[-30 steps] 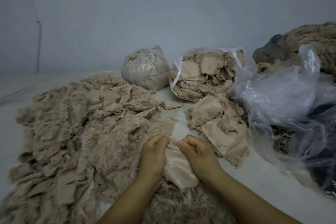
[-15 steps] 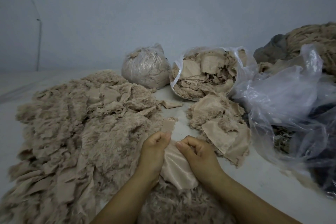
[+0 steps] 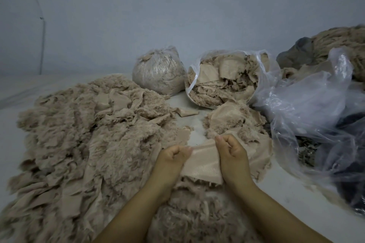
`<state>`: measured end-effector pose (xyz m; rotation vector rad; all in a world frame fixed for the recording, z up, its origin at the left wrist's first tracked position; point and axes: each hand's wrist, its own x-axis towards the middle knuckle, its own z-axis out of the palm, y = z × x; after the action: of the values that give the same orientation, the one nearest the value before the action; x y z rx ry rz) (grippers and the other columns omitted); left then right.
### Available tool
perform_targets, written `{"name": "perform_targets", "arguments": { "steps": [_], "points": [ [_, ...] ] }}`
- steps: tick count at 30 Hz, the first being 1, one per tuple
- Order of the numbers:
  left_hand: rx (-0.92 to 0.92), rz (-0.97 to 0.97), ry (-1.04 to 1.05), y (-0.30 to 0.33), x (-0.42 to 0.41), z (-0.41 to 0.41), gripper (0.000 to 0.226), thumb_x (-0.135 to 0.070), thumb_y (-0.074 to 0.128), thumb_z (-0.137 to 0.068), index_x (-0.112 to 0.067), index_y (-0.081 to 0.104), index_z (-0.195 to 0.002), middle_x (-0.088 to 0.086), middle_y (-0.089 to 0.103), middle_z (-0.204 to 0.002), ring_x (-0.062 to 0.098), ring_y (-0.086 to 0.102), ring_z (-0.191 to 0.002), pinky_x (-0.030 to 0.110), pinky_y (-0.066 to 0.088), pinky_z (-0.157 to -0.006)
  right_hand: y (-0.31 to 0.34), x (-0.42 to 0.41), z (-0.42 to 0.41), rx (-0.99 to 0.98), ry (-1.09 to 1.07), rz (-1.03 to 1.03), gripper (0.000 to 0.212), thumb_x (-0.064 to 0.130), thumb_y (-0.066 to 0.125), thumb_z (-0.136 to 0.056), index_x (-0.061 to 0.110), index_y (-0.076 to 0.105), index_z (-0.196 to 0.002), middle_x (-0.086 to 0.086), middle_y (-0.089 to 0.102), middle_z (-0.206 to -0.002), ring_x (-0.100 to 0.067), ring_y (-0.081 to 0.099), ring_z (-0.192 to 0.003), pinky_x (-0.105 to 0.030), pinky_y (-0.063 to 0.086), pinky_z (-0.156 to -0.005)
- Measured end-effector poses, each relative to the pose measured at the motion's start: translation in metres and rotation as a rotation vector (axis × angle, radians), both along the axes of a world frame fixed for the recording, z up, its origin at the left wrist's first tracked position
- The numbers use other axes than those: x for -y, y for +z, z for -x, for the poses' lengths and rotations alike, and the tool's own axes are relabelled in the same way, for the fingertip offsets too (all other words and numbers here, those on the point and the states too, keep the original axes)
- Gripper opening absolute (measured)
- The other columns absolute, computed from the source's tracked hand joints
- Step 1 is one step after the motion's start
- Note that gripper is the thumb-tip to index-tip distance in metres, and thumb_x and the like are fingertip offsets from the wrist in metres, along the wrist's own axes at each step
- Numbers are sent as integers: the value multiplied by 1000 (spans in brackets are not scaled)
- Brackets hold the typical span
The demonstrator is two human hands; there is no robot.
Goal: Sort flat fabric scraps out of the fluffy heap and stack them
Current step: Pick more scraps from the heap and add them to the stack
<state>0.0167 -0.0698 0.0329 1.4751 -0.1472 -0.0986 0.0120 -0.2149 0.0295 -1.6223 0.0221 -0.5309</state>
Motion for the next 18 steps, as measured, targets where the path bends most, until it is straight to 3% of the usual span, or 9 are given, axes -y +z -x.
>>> {"name": "perform_targets", "arguments": {
  "steps": [3,7,10,14,16,18],
  "points": [
    [31,71,70,3,-2,-2,23,-23,60,-89,-7,69,-75,8,67,-67,17,60,-55,25,50,-50,1,2,-2,12,-35,-12,28,23,50,-98,13,55,-73,0,52,-62,-11,47,-58,-27,39,-54],
    [81,-2,118,3,-5,-3,35,-28,60,-89,5,65,-78,19,68,-74,22,60,-66,29,48,-64,2,7,-3,42,-60,0,28,24,51,-97,5,56,-77,-8,50,-66,-19,45,-62,-32,38,-59],
    [85,-13,118,4,-5,-2,36,-29,60,-89,4,65,-75,14,67,-67,17,58,-57,25,46,-55,3,10,-4,47,-80,0,27,23,52,-97,11,57,-73,-1,51,-62,-14,46,-60,-30,38,-58],
    [36,10,180,7,-13,-6,33,-26,57,-91,-2,55,-69,-5,41,-36,3,31,-26,10,28,-34,13,34,-18,45,-251,-83,25,24,53,-97,15,58,-73,-2,56,-68,-15,50,-65,-31,41,-61],
    [83,-31,201,5,-18,-8,35,-29,55,-92,-5,56,-67,-3,34,-36,5,25,-27,11,29,-34,16,51,-25,42,-345,-94,28,26,51,-98,8,59,-78,-2,55,-69,-14,48,-64,-26,40,-59],
    [186,-126,190,0,-19,-9,32,-33,55,-90,-14,61,-66,-4,40,-42,5,32,-32,15,33,-37,15,59,-29,29,-358,-77,30,26,51,-98,3,59,-81,-2,54,-71,-11,46,-63,-25,39,-59]
  ]
}}
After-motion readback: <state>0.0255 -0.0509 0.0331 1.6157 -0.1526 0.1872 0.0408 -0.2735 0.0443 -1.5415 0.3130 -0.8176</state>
